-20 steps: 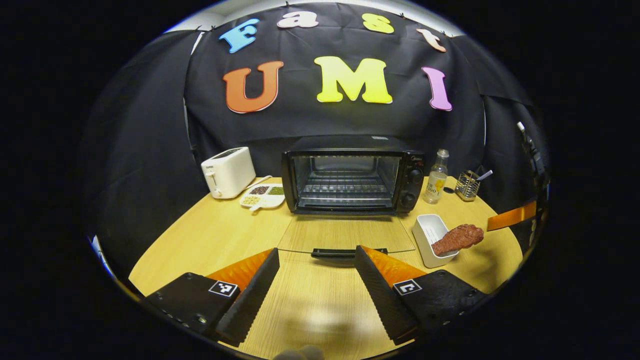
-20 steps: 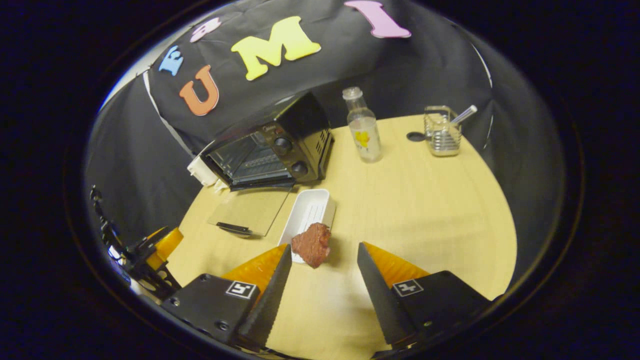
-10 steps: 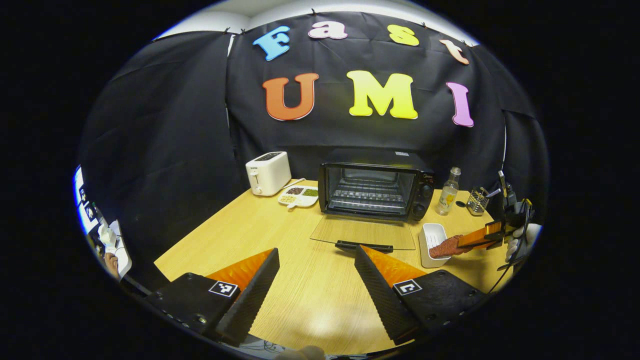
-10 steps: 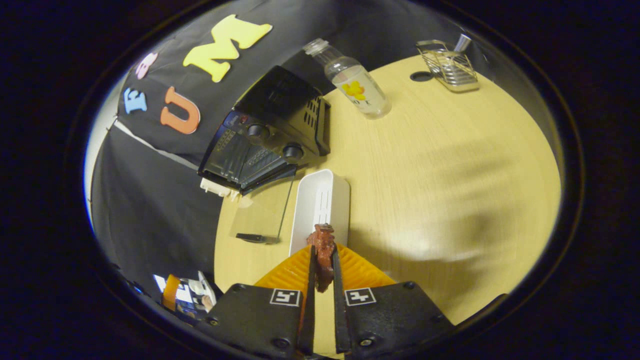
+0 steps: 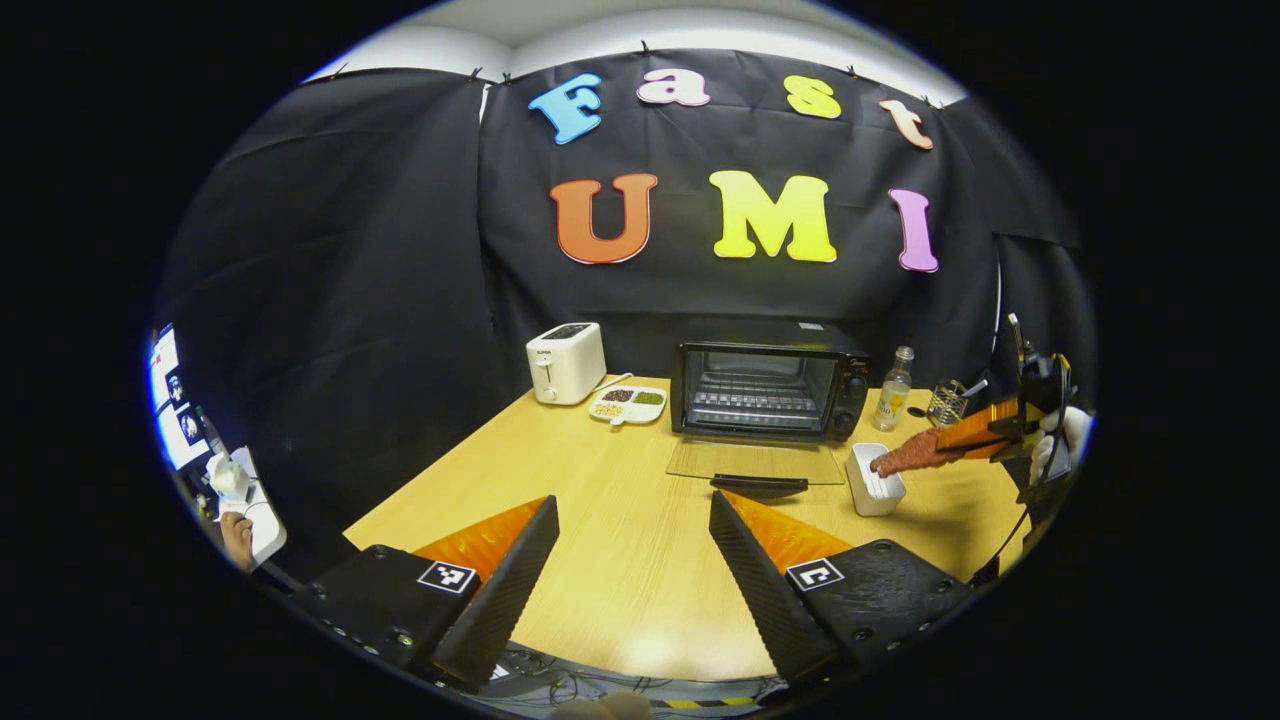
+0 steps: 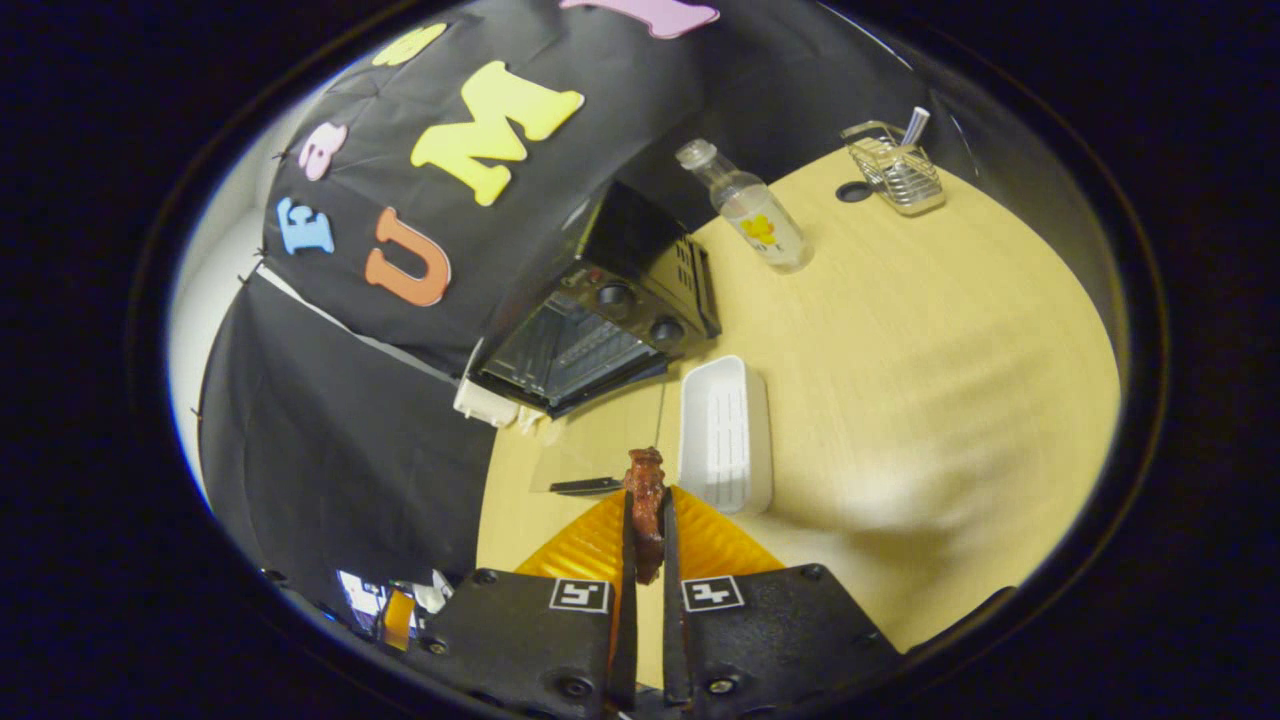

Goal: Open the electric oven with the left hand, put the food in, and close the electric oven.

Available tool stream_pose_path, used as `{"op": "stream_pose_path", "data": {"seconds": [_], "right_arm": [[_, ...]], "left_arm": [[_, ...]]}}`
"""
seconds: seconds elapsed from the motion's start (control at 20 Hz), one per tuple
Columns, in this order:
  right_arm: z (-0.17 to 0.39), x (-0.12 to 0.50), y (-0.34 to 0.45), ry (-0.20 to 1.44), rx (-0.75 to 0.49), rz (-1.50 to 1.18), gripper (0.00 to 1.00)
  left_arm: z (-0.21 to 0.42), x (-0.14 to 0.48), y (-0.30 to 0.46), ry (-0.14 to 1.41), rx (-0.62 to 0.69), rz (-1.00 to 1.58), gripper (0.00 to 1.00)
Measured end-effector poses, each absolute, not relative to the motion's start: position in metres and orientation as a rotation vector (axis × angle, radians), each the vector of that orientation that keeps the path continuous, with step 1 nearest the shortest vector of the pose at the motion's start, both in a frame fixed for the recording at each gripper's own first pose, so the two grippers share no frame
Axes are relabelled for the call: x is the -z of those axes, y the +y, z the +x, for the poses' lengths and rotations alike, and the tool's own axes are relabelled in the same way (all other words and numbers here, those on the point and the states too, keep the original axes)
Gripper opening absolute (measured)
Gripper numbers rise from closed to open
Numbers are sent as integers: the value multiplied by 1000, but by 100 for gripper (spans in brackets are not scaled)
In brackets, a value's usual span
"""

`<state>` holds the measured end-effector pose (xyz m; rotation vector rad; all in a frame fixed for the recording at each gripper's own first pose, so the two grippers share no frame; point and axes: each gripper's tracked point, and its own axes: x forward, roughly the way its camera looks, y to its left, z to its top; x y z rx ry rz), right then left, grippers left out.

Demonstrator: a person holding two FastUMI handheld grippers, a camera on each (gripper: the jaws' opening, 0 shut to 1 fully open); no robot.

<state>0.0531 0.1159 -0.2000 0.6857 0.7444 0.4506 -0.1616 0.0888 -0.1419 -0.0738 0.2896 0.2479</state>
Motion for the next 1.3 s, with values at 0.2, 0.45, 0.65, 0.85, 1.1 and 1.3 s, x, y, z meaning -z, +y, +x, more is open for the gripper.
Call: {"op": "stream_pose_path", "data": {"seconds": [0.2,0.45,0.65,0.85,1.1,1.3], "right_arm": [[18,170,156,603,-383,747,13],[3,161,212,525,-302,913,13],[31,166,233,474,-204,1018,13],[79,175,255,420,-128,1089,13],[159,190,288,381,-50,1155,13],[217,191,309,332,-16,1140,13]], "left_arm": [[-208,140,115,269,-208,-73,97],[-249,133,145,260,-199,-63,97],[-260,134,162,278,-218,-85,97],[-250,128,181,287,-246,-125,97],[-214,118,208,290,-271,-84,97],[-181,121,221,318,-263,-73,97]]}}
